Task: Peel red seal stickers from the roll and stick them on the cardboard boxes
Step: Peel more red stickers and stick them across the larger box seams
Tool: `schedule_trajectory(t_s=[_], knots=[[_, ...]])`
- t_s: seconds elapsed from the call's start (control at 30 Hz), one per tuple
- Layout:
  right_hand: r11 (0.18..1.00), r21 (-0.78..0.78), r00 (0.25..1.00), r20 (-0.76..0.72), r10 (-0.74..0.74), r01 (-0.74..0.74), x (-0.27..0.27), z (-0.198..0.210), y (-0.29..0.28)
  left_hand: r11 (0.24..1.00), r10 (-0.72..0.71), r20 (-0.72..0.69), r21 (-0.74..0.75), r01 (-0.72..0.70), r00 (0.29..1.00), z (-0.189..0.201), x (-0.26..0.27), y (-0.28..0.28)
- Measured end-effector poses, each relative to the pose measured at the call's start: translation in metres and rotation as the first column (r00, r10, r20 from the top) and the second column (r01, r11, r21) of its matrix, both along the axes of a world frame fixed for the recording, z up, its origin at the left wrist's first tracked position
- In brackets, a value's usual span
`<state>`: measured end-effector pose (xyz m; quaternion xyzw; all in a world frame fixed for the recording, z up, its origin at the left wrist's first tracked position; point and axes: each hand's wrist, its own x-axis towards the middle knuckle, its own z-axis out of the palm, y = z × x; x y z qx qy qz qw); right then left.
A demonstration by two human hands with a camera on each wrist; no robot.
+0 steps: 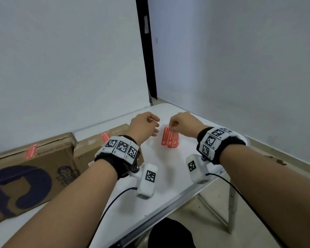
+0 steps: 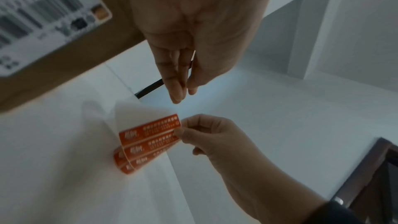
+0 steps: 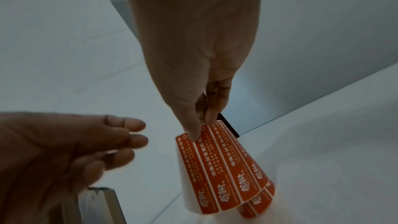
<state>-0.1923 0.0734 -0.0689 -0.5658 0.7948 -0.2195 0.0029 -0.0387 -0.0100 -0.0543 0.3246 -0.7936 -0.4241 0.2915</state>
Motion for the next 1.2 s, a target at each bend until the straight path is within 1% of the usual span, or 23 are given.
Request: schedule_trajectory(t_s=[0.07,0.13,0.27,0.37,0.47,0.6,0.73,0.87,0.93,1.1,1.2], knots=[[0.999,-0.043,0.996,0.084,-0.011,0.014,-0.002,0.001,0.0,0.997,0.004,-0.021,0.075,-0.002,1.0,-0.005,-0.005,0.005],[0.997,-0.071,0.987,0.162,-0.023,0.035,-0.004,0.003,0.001,0.994,-0.005,-0.029,0.108,0.008,1.0,-0.012,-0.011,0.01],[0.989,-0.127,0.941,0.336,-0.033,0.08,-0.003,0.005,0.003,0.996,0.049,0.008,0.072,-0.049,0.999,-0.021,-0.023,0.012],[0.987,-0.132,0.918,0.396,-0.028,0.087,-0.002,0.006,0.004,0.995,0.087,0.037,0.039,-0.089,0.995,-0.025,-0.029,0.013],[0.987,-0.126,0.911,0.411,-0.041,0.102,-0.003,0.004,0.003,0.995,0.094,0.051,0.027,-0.095,0.994,-0.029,-0.031,0.014],[0.987,-0.13,0.89,0.456,-0.025,0.095,-0.002,0.002,0.002,0.994,0.093,0.009,0.054,-0.093,0.996,-0.035,-0.033,0.015],[0.987,-0.149,0.903,0.43,0.005,0.065,0.001,0.003,0.0,0.993,0.107,-0.032,0.047,-0.105,0.994,-0.039,-0.036,0.015],[0.988,-0.142,0.92,0.393,-0.004,0.065,0.004,0.004,-0.001,0.991,0.126,-0.05,0.048,-0.124,0.991,-0.039,-0.037,0.013],[0.987,-0.141,0.927,0.376,-0.014,0.072,0.004,0.003,-0.002,0.991,0.126,-0.049,0.053,-0.123,0.991,-0.04,-0.037,0.013],[0.985,-0.148,0.92,0.391,-0.025,0.089,0.005,0.001,-0.001,0.991,0.114,-0.055,0.072,-0.11,0.992,-0.041,-0.035,0.011],[0.976,-0.167,0.917,0.393,-0.062,0.137,0.006,-0.001,-0.001,0.988,0.123,-0.063,0.101,-0.116,0.99,-0.041,-0.035,0.01]])
